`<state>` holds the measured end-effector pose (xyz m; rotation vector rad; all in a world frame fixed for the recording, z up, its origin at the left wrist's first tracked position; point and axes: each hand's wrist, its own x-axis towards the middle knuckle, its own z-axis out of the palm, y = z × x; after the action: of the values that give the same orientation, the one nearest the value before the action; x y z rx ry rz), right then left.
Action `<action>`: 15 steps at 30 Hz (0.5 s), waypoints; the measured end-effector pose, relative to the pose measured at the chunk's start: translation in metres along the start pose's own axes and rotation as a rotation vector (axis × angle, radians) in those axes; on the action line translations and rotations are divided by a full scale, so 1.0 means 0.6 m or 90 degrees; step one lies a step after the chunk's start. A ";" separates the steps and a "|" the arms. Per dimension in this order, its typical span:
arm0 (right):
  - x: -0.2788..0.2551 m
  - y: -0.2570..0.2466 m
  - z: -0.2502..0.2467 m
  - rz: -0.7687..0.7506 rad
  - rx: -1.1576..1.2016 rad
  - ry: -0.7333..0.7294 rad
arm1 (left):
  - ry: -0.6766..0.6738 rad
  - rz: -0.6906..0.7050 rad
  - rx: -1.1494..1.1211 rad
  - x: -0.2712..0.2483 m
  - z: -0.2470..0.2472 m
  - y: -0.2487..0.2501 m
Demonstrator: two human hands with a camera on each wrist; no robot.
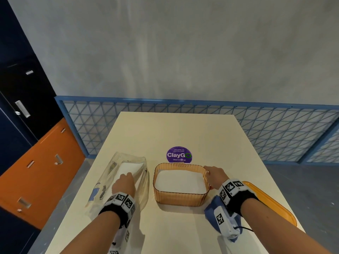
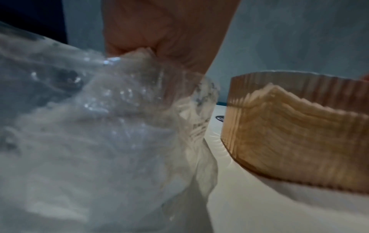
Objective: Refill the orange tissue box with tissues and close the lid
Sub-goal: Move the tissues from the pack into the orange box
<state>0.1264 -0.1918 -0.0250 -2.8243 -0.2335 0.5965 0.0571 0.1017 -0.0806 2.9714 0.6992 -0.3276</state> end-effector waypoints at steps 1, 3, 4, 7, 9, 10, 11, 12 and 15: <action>0.003 0.002 0.001 -0.005 0.008 -0.006 | 0.003 -0.002 -0.018 0.001 -0.014 -0.005; 0.004 0.005 -0.001 -0.004 0.034 -0.020 | 0.007 -0.024 -0.080 0.000 -0.045 -0.016; 0.004 0.006 -0.005 -0.005 0.040 -0.012 | 0.017 -0.043 -0.119 -0.003 -0.062 -0.021; -0.002 0.005 -0.025 -0.032 0.129 0.119 | 0.145 -0.051 -0.215 -0.024 -0.110 -0.025; -0.009 -0.008 -0.044 -0.054 0.245 0.174 | 0.258 0.004 -0.235 -0.050 -0.144 -0.015; -0.014 -0.021 -0.056 -0.057 0.332 0.139 | 0.299 0.036 -0.236 -0.066 -0.160 -0.005; -0.021 -0.039 -0.068 -0.058 0.438 0.072 | 0.330 0.068 -0.238 -0.081 -0.172 0.005; -0.028 -0.053 -0.080 -0.053 0.545 0.001 | 0.353 0.104 -0.244 -0.093 -0.181 0.021; -0.042 -0.094 -0.115 -0.050 0.761 -0.165 | 0.413 0.257 -0.296 -0.122 -0.182 0.059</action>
<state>0.1267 -0.1571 0.0609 -1.5849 -0.0024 0.7412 0.0298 0.0511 0.0432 2.6349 0.1432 0.7416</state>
